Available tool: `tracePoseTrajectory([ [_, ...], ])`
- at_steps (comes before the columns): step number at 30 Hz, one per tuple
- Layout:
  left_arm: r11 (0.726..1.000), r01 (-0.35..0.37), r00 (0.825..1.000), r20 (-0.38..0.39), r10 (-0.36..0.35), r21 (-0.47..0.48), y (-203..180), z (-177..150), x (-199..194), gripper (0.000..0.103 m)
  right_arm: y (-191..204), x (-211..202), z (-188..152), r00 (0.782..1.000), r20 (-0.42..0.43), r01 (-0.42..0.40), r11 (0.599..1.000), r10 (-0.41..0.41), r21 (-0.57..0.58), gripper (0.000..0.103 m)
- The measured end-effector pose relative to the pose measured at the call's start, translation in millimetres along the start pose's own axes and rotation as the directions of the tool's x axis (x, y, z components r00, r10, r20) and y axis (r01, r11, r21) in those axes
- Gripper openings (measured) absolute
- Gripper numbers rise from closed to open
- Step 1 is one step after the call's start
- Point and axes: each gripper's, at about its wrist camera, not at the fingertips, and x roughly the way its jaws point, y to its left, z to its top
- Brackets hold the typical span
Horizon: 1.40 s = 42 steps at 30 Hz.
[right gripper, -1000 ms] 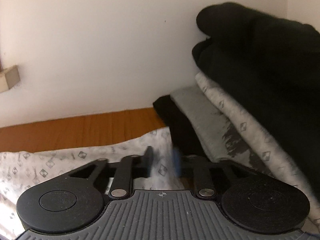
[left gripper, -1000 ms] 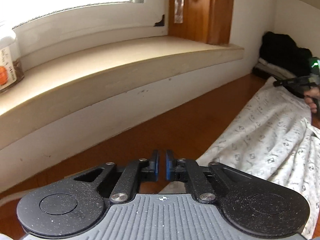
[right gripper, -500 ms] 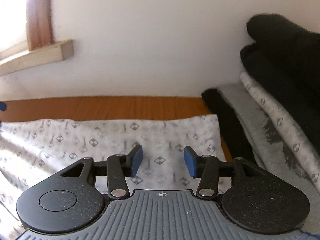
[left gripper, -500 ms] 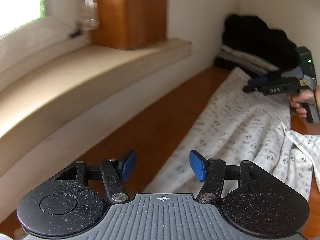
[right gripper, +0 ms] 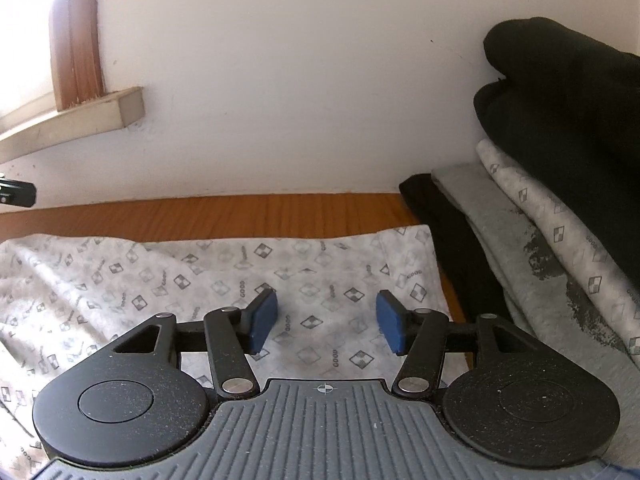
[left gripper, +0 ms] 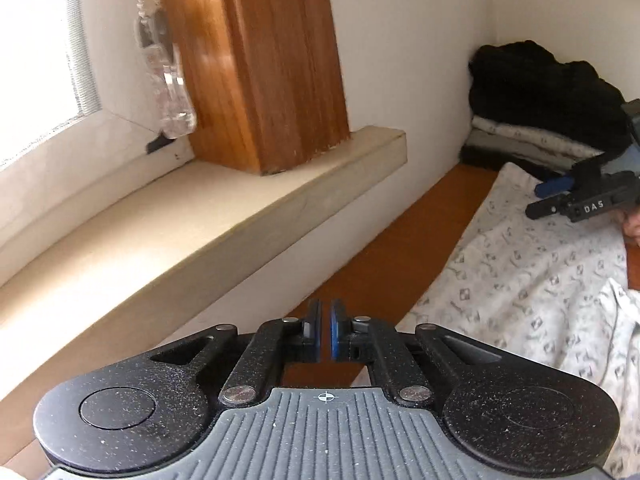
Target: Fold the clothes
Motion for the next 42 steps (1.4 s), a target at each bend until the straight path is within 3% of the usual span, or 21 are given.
tracePoseTrajectory([
  [3, 0.999, -0.015, 1.0, 0.011, 0.015, -0.032, 15, -11, -22, 0.026, 3, -18, 11, 1.0, 0.0, 0.004, 1.0, -0.004, 0.001, 0.056],
  [5, 0.998, -0.024, 1.0, 0.018, 0.025, -0.053, 24, -19, -37, 0.051, 4, -20, 11, 1.0, 0.0, 0.006, 1.0, -0.006, 0.003, 0.057],
  [7, 0.998, -0.015, 1.0, 0.013, 0.016, -0.063, 36, -30, -55, 0.066, 4, -21, 11, 1.0, 0.0, 0.005, 1.0, -0.005, 0.006, 0.058],
  [11, 0.996, -0.052, 0.999, 0.014, 0.053, -0.072, 58, -62, -95, 0.078, 5, -21, 12, 1.0, -0.001, -0.001, 1.0, 0.001, 0.008, 0.063],
  [17, 0.982, -0.105, 0.993, 0.038, 0.112, -0.157, 96, -113, -131, 0.08, 10, -46, 7, 1.0, 0.012, 0.009, 0.999, -0.009, 0.034, 0.064],
  [20, 0.979, -0.088, 0.993, 0.064, 0.102, -0.186, 105, -127, -134, 0.08, 25, -74, 6, 1.0, 0.006, 0.004, 1.0, -0.004, 0.027, 0.057],
  [22, 0.977, -0.068, 0.994, 0.07, 0.083, -0.2, 108, -132, -129, 0.08, 38, -94, 1, 1.0, -0.006, -0.005, 1.0, 0.005, 0.023, 0.051],
  [28, 0.982, -0.019, 0.996, 0.082, 0.035, -0.188, 111, -140, -129, 0.083, 89, -130, -23, 0.996, -0.056, -0.065, 0.998, 0.066, 0.022, 0.05],
  [33, 0.978, -0.02, 0.992, 0.117, 0.045, -0.209, 114, -145, -134, 0.093, 126, -148, -42, 0.989, -0.056, -0.136, 0.989, 0.139, 0.053, 0.051],
  [38, 0.985, -0.022, 0.992, 0.117, 0.043, -0.173, 112, -145, -136, 0.093, 133, -156, -49, 0.991, -0.063, -0.113, 0.993, 0.114, 0.023, 0.05],
  [39, 0.987, -0.006, 0.993, 0.116, 0.025, -0.159, 112, -145, -137, 0.093, 134, -157, -51, 0.992, -0.065, -0.108, 0.994, 0.109, 0.017, 0.048],
  [40, 0.989, 0.011, 0.993, 0.114, 0.006, -0.145, 111, -145, -139, 0.092, 135, -159, -52, 0.992, -0.066, -0.103, 0.995, 0.104, 0.01, 0.035],
  [42, 0.992, 0.046, 0.993, 0.11, -0.033, -0.117, 111, -144, -142, 0.075, 138, -162, -55, 0.993, -0.069, -0.093, 0.996, 0.093, -0.002, 0.012],
])
